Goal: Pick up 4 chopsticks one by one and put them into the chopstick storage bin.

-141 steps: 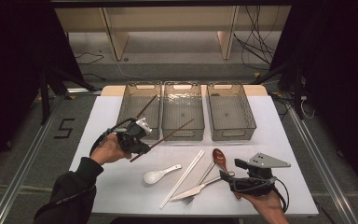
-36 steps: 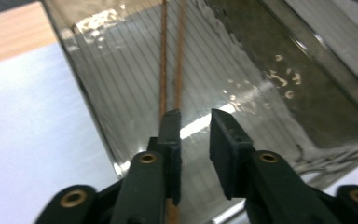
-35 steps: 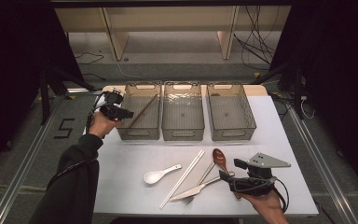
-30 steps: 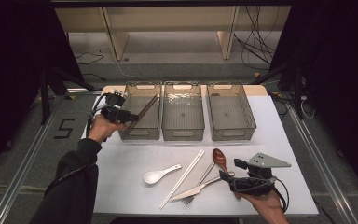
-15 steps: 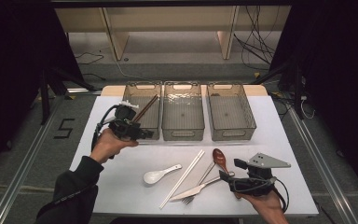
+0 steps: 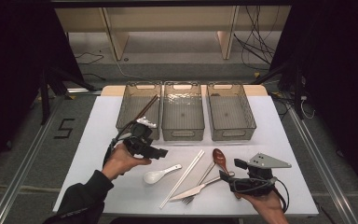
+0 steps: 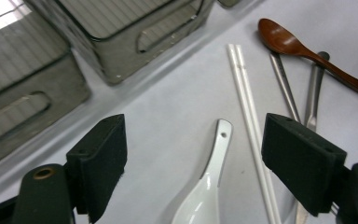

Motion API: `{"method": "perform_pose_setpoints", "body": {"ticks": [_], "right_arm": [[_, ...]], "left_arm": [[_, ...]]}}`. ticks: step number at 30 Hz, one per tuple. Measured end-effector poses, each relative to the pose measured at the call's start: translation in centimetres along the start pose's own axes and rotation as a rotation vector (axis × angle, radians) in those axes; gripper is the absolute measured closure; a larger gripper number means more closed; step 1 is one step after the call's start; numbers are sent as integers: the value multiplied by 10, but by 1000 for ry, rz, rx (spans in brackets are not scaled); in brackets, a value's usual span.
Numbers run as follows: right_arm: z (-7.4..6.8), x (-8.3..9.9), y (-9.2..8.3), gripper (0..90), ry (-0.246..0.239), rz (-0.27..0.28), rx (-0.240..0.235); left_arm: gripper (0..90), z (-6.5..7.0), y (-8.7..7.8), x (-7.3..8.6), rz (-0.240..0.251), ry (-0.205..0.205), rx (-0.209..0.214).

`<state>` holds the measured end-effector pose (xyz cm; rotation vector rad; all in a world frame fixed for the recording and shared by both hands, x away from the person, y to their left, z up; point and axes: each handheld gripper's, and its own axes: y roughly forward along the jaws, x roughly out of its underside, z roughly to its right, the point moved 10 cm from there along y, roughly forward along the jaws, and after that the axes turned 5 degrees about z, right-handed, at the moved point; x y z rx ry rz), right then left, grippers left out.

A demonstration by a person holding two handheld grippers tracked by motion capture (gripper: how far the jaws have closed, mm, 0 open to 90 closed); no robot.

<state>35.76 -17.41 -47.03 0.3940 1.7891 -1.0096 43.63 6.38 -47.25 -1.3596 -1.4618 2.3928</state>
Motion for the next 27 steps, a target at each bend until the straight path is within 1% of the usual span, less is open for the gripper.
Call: {"method": "perform_pose_setpoints", "body": {"ticks": [3,5,10,11,14,20,21,23,27], "right_arm": [[0,0,0,284,-2,-1,-1],[-1,0,0,284,0,0,-2],[0,0,0,284,2,0,0],[0,0,0,284,1,1,-2],[0,0,0,284,-2,-1,-2],[0,0,0,284,-4,-1,-1],[0,0,1,284,-3,-1,-2],[0,0,1,284,-5,-2,-1],[0,0,1,284,-4,0,-1]], "left_arm": [[202,10,7,5,-10,4,33],[199,14,11,9,-25,14,37],[199,24,20,17,-63,35,31],[204,26,22,19,-70,46,32],[243,31,27,24,-96,66,34],[305,37,34,30,-124,73,30],[311,39,36,31,-132,70,37],[339,44,39,33,-145,84,46],[410,50,43,37,-162,89,58]]}}
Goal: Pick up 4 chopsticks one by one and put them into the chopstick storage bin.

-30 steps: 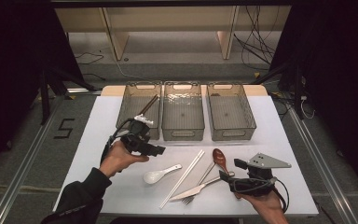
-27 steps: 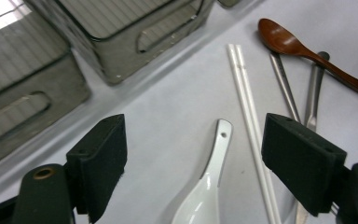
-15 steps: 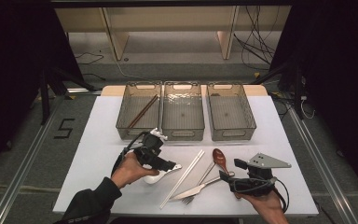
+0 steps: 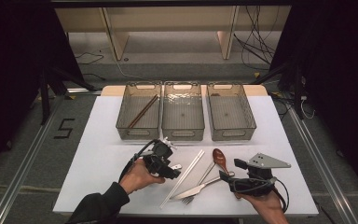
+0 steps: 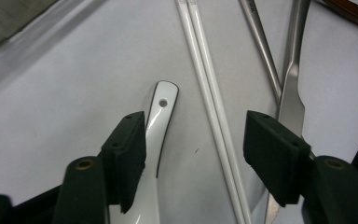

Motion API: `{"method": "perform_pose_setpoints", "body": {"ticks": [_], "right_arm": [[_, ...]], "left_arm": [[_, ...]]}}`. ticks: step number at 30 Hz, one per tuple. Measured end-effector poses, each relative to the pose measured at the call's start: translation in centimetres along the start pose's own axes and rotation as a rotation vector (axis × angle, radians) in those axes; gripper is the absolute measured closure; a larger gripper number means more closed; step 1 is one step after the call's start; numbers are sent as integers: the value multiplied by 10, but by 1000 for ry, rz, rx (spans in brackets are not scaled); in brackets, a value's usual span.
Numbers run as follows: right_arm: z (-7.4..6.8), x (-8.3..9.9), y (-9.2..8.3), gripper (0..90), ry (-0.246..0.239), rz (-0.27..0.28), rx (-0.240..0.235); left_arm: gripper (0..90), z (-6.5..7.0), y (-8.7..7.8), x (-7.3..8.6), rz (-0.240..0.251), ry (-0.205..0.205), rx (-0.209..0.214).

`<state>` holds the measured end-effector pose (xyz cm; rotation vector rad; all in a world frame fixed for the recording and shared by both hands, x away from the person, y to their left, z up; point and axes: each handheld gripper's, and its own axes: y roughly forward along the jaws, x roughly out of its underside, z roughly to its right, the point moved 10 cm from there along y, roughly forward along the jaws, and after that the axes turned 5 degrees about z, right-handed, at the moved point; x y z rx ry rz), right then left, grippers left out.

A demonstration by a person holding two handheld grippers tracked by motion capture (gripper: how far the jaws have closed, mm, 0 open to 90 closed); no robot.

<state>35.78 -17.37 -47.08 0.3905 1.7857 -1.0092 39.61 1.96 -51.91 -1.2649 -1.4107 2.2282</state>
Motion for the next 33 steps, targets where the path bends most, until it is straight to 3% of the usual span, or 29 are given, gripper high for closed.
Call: {"method": "perform_pose_setpoints", "body": {"ticks": [10,13,17,20,33], "right_arm": [[0,0,0,284,-3,-2,0],[0,0,0,284,-1,-1,-1],[-1,0,0,284,-3,-3,-2],[-1,0,0,284,-1,-2,-3],[-1,0,-1,284,-2,-1,-4]], "left_arm": [[550,12,13,4,-29,24,26],[579,11,17,5,-39,37,7],[616,13,23,8,-60,43,12],[631,14,26,10,-76,81,-18],[714,14,35,15,-109,89,-22]]}}
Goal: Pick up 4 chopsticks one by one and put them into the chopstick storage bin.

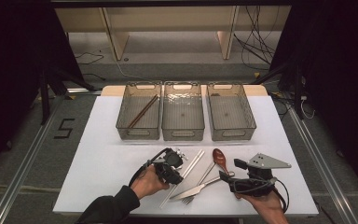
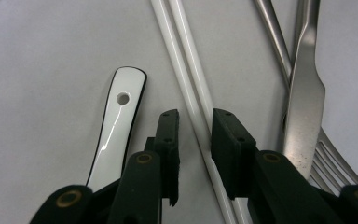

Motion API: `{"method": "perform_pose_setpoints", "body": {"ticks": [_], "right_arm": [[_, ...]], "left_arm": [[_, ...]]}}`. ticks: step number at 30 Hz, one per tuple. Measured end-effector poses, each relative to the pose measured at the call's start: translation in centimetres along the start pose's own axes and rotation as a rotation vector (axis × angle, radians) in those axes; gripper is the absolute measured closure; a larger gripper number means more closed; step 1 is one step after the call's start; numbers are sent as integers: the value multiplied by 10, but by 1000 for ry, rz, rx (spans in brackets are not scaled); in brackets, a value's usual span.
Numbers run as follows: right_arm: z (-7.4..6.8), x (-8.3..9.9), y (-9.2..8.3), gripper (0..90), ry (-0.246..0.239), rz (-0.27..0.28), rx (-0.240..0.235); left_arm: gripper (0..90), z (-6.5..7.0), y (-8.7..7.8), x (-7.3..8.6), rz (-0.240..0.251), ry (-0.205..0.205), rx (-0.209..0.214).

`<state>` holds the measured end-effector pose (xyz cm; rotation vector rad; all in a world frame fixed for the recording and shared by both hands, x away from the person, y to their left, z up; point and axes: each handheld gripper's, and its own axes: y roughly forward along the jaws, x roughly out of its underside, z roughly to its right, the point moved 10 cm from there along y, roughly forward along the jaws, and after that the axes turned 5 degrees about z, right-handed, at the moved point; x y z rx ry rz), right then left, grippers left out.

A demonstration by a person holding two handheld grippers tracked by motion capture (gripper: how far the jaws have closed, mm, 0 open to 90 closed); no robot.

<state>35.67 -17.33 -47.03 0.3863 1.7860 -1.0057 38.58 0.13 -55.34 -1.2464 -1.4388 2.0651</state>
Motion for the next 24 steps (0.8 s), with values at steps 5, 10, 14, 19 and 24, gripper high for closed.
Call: {"method": "perform_pose_setpoints", "body": {"ticks": [5,10,14,19,24], "right_arm": [[0,0,1,284,0,0,0],[0,0,1,284,0,-1,1],[0,0,1,284,1,-2,2],[0,1,1,284,1,-4,3],[1,1,1,284,-1,-3,3]], "left_arm": [[743,-1,2,1,-7,2,3],[753,-1,2,1,-18,9,-4],[721,1,3,1,-27,20,-6],[767,1,3,1,-31,52,-34],[792,0,2,0,-30,40,-24]]}}
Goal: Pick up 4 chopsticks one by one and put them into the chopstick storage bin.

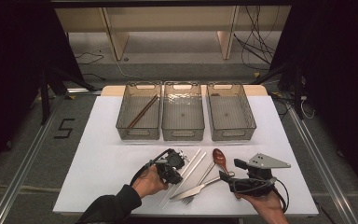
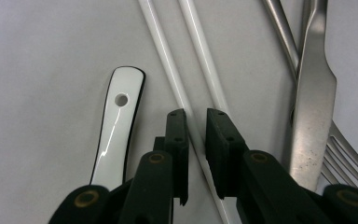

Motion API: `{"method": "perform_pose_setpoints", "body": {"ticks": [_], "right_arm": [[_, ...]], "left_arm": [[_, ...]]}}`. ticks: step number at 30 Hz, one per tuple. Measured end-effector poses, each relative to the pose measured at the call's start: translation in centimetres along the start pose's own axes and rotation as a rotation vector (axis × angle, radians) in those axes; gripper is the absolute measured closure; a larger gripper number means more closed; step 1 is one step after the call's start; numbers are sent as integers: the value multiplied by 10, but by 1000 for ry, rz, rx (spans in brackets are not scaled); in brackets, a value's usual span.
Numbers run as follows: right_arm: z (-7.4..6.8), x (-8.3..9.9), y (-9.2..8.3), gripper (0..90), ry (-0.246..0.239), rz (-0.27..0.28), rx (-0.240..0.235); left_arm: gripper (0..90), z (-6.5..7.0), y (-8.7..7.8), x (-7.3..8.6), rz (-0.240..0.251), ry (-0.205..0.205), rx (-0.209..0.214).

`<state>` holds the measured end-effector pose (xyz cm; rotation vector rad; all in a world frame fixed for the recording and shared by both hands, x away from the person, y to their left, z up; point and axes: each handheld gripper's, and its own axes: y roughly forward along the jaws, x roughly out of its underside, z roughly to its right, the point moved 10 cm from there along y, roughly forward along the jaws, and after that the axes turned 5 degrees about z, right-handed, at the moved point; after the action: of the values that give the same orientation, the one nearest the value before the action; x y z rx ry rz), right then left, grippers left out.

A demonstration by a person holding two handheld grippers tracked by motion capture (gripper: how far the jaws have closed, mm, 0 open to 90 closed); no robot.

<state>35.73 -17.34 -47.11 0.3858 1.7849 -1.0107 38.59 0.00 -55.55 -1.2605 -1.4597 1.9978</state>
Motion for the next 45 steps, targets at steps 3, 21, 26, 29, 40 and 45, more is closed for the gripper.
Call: {"method": "perform_pose_setpoints", "body": {"ticks": [3,21,26,29,40,45], "right_arm": [[0,0,0,285,1,0,1],[0,0,-1,285,-1,1,1],[0,0,-1,285,0,-1,1],[0,0,-1,285,0,-1,2],[1,0,-1,286,0,1,3],[1,0,-1,286,-2,1,2]], "left_arm": [[796,-1,0,0,-11,9,-9],[782,2,0,2,-44,42,-43],[799,-3,-1,2,-61,49,-45],[814,-6,-2,3,-66,36,-44],[844,-8,-3,6,-98,36,-39],[845,-8,-3,6,-100,33,-42]]}}
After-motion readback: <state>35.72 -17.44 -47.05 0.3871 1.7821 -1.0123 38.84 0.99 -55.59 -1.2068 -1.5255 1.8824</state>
